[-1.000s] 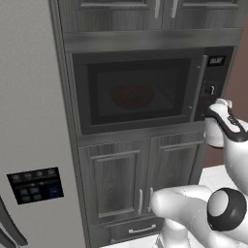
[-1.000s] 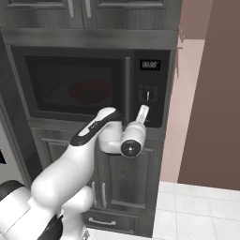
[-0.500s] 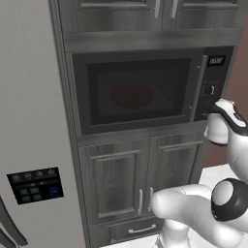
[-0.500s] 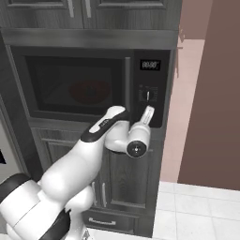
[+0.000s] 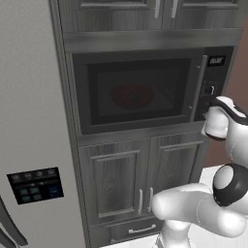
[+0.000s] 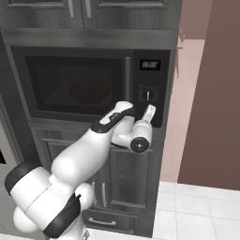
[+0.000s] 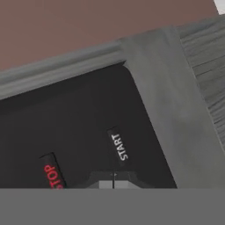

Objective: Pick the squash from the sink and place it in the bowl. Then pick the bowl and place it in the microwave. Then close the microwave door and press the start button.

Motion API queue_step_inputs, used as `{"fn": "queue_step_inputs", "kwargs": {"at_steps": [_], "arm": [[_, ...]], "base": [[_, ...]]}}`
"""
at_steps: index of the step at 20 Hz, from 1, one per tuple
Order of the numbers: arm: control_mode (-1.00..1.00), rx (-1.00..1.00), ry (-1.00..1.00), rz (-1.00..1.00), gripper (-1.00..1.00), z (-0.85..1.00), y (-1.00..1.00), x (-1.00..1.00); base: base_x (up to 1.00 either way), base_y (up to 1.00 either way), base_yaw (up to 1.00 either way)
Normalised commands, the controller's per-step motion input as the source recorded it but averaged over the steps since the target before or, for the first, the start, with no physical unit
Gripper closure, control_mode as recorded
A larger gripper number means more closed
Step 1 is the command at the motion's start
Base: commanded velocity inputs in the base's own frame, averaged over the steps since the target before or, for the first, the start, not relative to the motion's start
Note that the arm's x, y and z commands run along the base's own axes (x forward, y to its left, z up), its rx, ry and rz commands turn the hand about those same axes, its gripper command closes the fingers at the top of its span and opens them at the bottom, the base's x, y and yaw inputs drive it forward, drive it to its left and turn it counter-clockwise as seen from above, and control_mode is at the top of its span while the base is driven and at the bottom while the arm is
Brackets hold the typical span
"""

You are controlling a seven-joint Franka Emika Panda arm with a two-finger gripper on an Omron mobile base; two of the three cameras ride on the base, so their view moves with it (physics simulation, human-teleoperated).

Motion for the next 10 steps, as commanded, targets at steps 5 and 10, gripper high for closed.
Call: {"fn": "queue_step_inputs", "kwargs": {"at_steps": [5, 10], "arm": [[-1.00, 0.00, -0.03, 0.00, 1.00, -0.20, 0.00, 0.18], [-1.00, 0.01, 0.00, 0.00, 1.00, -0.06, -0.05, 0.33]], "base": [[0.00, 0.00, 0.00], [0.00, 0.00, 0.00]]}}
